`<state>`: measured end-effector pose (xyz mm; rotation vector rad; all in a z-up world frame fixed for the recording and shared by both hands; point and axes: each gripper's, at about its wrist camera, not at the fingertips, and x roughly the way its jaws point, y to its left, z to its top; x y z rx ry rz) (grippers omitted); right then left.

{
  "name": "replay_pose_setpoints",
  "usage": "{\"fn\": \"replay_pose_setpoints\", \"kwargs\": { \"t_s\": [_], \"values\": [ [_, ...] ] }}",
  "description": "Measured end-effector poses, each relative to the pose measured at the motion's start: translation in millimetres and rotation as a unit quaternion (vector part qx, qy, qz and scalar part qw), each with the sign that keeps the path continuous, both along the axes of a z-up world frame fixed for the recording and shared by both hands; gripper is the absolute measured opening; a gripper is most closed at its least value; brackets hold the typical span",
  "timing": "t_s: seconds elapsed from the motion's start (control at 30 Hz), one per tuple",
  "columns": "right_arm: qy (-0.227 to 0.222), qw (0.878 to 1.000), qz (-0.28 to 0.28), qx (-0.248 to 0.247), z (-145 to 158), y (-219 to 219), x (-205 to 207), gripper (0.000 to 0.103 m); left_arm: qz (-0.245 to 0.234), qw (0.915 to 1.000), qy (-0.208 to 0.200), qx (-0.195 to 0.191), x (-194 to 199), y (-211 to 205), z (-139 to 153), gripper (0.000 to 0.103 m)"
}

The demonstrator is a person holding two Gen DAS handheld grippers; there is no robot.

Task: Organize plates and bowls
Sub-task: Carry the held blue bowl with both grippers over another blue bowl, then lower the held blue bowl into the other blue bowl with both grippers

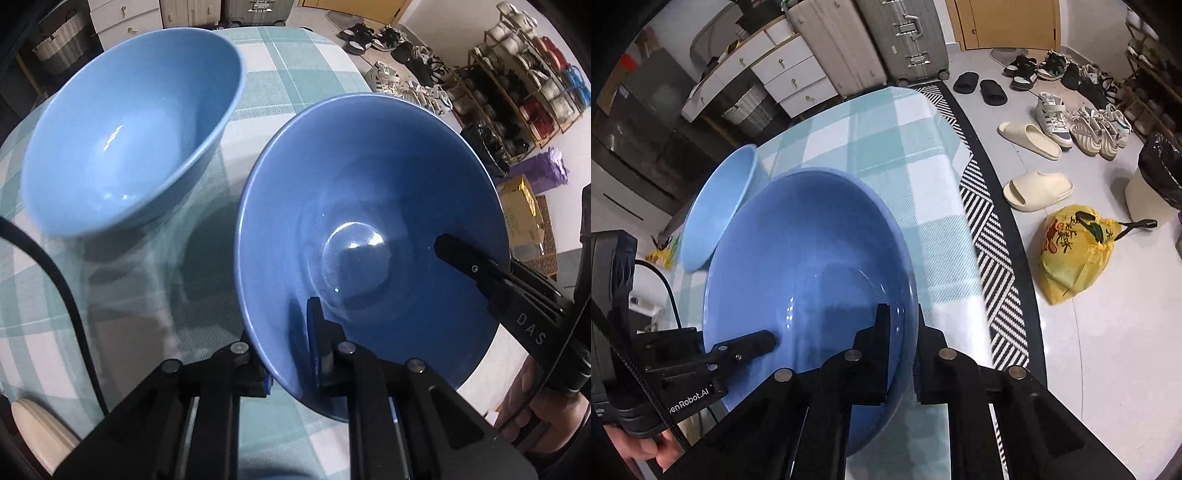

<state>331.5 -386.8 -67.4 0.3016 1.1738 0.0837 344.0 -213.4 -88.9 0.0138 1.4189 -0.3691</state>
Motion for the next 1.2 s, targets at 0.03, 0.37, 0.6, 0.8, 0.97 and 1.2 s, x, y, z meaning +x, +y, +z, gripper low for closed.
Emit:
{"fn": "replay_pose_setpoints", "kwargs": {
  "t_s": [0.03,0.37,0.6,0.8,0.97,1.2],
  "values": [
    [0.002,1.0,0.001,0.004,0,4,-5,0.01,0.0,1.0,-0.002,0.001,-4,4,2,0.012],
    [0.017,0.999,0.034,0.004,-7,46,-40,0.01,0.007,0.9995,-0.006,0.03,-33,39,5,0.012],
    [0.026,0.999,0.041,-0.004,-18,59,-46,0.01,0.007,0.9992,0.008,0.038,-37,53,-6,0.012],
    [0.018,0.999,0.044,-0.003,-18,57,-42,0.01,0.017,0.9994,-0.002,0.029,-32,61,-5,0.012],
    [0.01,0.999,0.039,0.002,-11,55,-39,0.01,0.016,0.9996,-0.011,0.019,-32,66,1,0.013],
    [-0.004,1.0,0.03,0.005,10,51,-41,0.009,0.013,0.9995,-0.029,0.009,-36,64,20,0.012]
  ]
}}
